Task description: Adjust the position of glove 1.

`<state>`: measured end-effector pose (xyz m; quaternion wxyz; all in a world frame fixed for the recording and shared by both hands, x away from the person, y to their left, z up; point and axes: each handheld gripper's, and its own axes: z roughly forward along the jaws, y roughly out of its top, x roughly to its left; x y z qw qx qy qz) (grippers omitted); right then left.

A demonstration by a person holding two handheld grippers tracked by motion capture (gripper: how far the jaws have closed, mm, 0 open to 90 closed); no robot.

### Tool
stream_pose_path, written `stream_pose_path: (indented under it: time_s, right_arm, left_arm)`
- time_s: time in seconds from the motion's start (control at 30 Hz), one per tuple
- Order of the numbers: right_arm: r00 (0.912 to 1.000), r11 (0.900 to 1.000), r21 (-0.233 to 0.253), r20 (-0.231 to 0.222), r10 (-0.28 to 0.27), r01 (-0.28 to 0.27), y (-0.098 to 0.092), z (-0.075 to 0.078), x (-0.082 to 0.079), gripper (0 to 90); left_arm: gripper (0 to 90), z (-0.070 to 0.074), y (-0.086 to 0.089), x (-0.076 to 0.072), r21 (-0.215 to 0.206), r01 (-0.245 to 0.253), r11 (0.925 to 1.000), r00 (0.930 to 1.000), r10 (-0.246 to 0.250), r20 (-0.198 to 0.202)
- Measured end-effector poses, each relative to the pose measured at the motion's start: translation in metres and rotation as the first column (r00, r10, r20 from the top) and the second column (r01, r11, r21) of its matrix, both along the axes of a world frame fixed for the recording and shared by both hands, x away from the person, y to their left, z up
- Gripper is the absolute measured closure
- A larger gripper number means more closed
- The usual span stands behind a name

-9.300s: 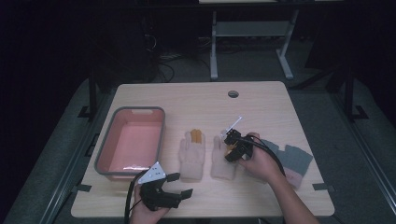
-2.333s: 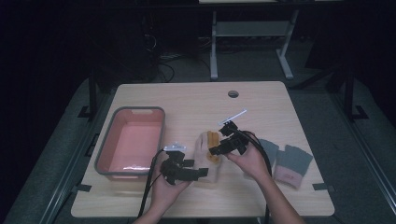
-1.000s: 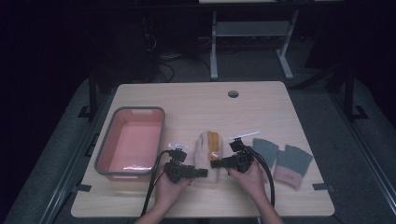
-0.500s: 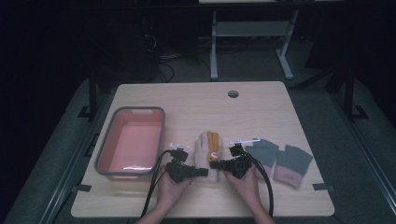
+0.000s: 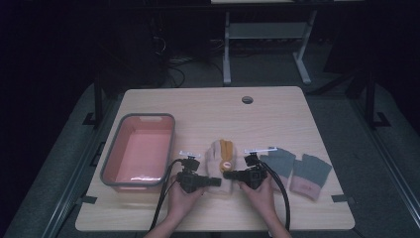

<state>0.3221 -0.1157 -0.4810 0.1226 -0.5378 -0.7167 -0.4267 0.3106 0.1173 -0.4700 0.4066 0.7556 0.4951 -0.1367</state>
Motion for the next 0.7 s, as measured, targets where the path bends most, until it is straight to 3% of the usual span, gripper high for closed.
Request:
stream_pose_path:
  time_s: [0.33, 0.7]
  right_arm:
    - [0.9999, 0.999, 0.032, -0.016, 0.006, -0.005, -0.005, 0.002, -0.001, 79.8]
    - [0.9996, 0.997, 0.072, -0.023, 0.014, -0.012, -0.009, 0.010, -0.001, 80.5]
  left_arm:
    - [67.9, 0.006, -0.001, -0.001, 0.006, 0.029, 0.9996, 0.9995, -0.029, 0.012]
    - [68.3, 0.015, 0.000, 0.000, -0.023, 0.043, 0.9988, 0.9990, -0.042, 0.012]
